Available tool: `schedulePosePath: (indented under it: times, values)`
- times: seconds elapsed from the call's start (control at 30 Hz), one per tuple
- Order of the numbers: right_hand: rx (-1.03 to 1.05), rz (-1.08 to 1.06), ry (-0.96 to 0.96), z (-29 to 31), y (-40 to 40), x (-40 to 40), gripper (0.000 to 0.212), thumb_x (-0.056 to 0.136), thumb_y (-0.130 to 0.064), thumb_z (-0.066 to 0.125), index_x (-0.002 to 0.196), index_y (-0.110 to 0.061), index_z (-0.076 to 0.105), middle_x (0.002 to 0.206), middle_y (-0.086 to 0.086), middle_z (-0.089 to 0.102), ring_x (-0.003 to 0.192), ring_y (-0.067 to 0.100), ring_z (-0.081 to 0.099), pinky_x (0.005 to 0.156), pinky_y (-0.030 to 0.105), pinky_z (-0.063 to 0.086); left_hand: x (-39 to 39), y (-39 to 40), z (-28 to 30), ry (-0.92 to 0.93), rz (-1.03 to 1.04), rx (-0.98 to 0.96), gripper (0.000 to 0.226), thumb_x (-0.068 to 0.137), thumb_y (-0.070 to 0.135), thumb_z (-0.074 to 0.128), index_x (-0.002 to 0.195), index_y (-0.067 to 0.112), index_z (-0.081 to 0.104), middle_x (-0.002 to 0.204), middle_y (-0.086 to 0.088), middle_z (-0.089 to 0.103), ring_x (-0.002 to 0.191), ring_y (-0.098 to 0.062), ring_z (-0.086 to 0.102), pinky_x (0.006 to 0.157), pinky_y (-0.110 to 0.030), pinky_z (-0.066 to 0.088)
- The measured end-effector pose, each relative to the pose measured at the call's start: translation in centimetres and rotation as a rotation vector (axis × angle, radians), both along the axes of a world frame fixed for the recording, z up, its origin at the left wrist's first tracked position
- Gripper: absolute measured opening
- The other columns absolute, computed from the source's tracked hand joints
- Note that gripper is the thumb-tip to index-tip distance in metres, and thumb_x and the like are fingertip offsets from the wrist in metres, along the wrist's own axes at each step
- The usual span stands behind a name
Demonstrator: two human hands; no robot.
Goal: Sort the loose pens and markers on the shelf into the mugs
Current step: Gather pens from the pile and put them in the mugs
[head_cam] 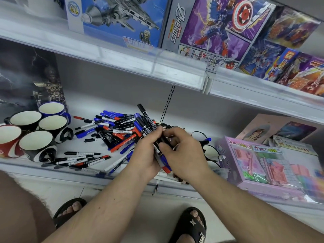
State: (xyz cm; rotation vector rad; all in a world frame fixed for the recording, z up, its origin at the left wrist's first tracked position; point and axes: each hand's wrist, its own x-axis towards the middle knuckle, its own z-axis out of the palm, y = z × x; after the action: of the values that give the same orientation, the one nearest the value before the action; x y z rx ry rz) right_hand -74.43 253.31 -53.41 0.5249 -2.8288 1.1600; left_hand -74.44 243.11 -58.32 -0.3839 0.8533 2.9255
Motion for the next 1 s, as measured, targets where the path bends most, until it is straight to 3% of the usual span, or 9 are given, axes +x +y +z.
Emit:
schedulePosePath:
  times: [0.1, 0.2, 0.37, 0.5, 0.6, 0.67, 0.77, 0.83, 1.0]
  values:
    - [-0.056, -0.004, -0.135, 0.8, 0.7, -0.5, 0.019, 0.090, -0.015, 0.065, 0.078, -0.030, 0.061, 0.063, -0.012, 0.062, 0.059, 0.000, 0.059, 0.062, 0.018, 0.048, 0.0, -0.3, -0.2, -0.019, -0.041, 0.008, 0.048, 0.081, 0.039, 0.064, 0.108, -0.001, 0.068, 0.102, -0.020, 0.071, 0.086, -0.028, 0.071, 0.067, -0.035, 0.059]
    - [-0.209, -0.080, -0.226, 1.4, 1.5, -0.9, 0.022, 0.095, -0.012, 0.058, 0.079, -0.025, 0.063, 0.070, -0.002, 0.069, 0.065, 0.020, 0.066, 0.067, 0.037, 0.056, -0.2, -0.9, -0.1, 0.003, 0.023, 0.067, 0.025, 0.083, 0.031, 0.063, 0.073, 0.009, 0.067, 0.070, -0.008, 0.062, 0.056, -0.018, 0.063, 0.058, -0.029, 0.053]
    - [-0.401, -0.073, -0.309, 1.9, 2.7, -0.4, 0.020, 0.100, -0.005, 0.051, 0.097, -0.022, 0.061, 0.080, 0.008, 0.068, 0.059, 0.012, 0.061, 0.056, 0.018, 0.050, -0.4, -1.0, 0.0, -0.021, 0.065, 0.114, 0.014, 0.077, 0.023, 0.065, 0.076, 0.011, 0.059, 0.063, -0.004, 0.057, 0.053, -0.015, 0.058, 0.064, -0.029, 0.050]
    - [-0.159, 0.039, -0.180, 0.2, 2.6, -0.1, 0.028, 0.093, -0.009, 0.063, 0.088, -0.037, 0.064, 0.076, -0.008, 0.070, 0.065, 0.002, 0.062, 0.071, 0.026, 0.054, -0.4, -0.4, 0.0, 0.019, 0.002, 0.132, 0.033, 0.077, 0.038, 0.065, 0.080, 0.006, 0.070, 0.087, -0.017, 0.068, 0.082, -0.032, 0.068, 0.086, -0.045, 0.053]
    - [-0.026, 0.049, -0.150, -0.1, 2.6, 0.1, 0.022, 0.092, -0.016, 0.064, 0.084, -0.036, 0.066, 0.071, -0.014, 0.069, 0.065, 0.003, 0.062, 0.069, 0.024, 0.054, -0.4, 0.1, 0.0, 0.009, -0.006, 0.103, 0.051, 0.076, 0.048, 0.063, 0.097, 0.003, 0.073, 0.107, -0.025, 0.070, 0.096, -0.039, 0.070, 0.090, -0.051, 0.052]
    - [0.050, 0.051, -0.141, 0.0, 2.7, 0.1, 0.013, 0.092, -0.020, 0.065, 0.085, -0.031, 0.067, 0.068, -0.012, 0.068, 0.063, 0.004, 0.061, 0.061, 0.017, 0.050, -0.3, 0.4, 0.0, -0.010, 0.019, 0.082, 0.054, 0.074, 0.050, 0.064, 0.102, 0.004, 0.069, 0.100, -0.022, 0.072, 0.090, -0.037, 0.071, 0.086, -0.050, 0.054]
    - [0.086, 0.052, -0.152, 0.1, 2.7, 0.0, 0.012, 0.089, -0.020, 0.068, 0.081, -0.028, 0.065, 0.066, -0.009, 0.066, 0.056, 0.002, 0.056, 0.054, 0.013, 0.043, -0.2, 0.9, 0.1, -0.031, 0.053, 0.026, 0.043, 0.069, 0.051, 0.064, 0.080, 0.010, 0.065, 0.067, -0.008, 0.069, 0.059, -0.024, 0.069, 0.059, -0.035, 0.055]
    - [0.112, 0.047, -0.159, -0.1, 2.6, 0.0, 0.013, 0.090, -0.020, 0.067, 0.081, -0.028, 0.064, 0.065, -0.009, 0.065, 0.053, -0.001, 0.054, 0.053, 0.011, 0.041, -0.3, 1.0, -0.1, -0.061, 0.080, -0.002, 0.042, 0.065, 0.052, 0.066, 0.074, 0.012, 0.062, 0.062, -0.004, 0.065, 0.052, -0.020, 0.066, 0.050, -0.030, 0.053]
    - [-0.026, 0.011, -0.346, 0.5, 2.8, -0.9, 0.020, 0.096, -0.012, 0.057, 0.094, -0.026, 0.070, 0.069, -0.001, 0.068, 0.058, 0.008, 0.064, 0.065, 0.026, 0.057, -0.5, 0.1, -0.6, -0.095, 0.122, -0.034, 0.059, 0.070, 0.054, 0.068, 0.104, 0.005, 0.065, 0.094, -0.016, 0.073, 0.082, -0.031, 0.073, 0.067, -0.042, 0.059]
